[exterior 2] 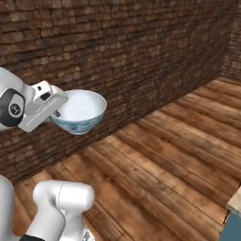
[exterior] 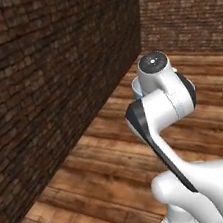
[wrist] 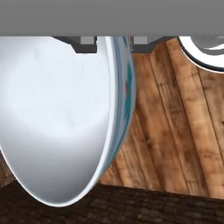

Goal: Pick up the bowls from the cabinet and place each bowl in front of a stool on the dining counter.

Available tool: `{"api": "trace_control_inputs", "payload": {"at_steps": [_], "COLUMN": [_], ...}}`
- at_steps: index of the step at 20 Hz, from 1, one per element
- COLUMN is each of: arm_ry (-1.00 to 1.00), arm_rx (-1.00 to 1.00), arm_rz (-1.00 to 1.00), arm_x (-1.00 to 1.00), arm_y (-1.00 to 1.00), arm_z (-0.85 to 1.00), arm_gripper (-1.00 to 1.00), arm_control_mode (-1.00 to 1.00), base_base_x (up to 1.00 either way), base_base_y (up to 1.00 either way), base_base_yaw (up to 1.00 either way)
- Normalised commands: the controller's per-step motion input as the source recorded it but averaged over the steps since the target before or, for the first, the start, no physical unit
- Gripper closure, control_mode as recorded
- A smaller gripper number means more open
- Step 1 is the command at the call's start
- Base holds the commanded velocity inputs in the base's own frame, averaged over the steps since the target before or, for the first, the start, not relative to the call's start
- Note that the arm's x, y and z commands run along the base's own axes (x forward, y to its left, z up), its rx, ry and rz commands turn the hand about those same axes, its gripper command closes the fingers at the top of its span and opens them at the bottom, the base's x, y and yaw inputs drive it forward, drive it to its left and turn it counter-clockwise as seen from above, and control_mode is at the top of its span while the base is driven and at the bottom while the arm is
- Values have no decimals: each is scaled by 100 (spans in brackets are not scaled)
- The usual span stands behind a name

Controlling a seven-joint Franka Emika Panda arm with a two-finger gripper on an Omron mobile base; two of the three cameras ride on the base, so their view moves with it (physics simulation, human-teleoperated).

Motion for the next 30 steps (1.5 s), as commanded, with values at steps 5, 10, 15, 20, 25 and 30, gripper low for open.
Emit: {"api": "trace_control_inputs", "payload": {"at_steps": [5, 10, 15, 20, 25, 30], "arm_ry": [0, 0, 0, 0, 0, 0], "arm_rx": [0, 0, 0, 0, 0, 0], "arm_rz": [0, 0, 0, 0, 0, 0], "arm_x": [0, 0, 0, 0, 0, 0], "arm_y": [0, 0, 0, 0, 0, 0], "arm_z": [0, 0, 0, 0, 0, 0], "arm_gripper": [100, 100, 100, 100, 100, 100], "arm_control_mode": [100, 100, 100, 100, 100, 100], "base_base_x": [94, 100, 99, 77, 55, 87], "base_base_y": [89, 39, 31, 30, 33, 60], "base_base_yaw": [-56, -63, -58, -71, -83, -75]}}
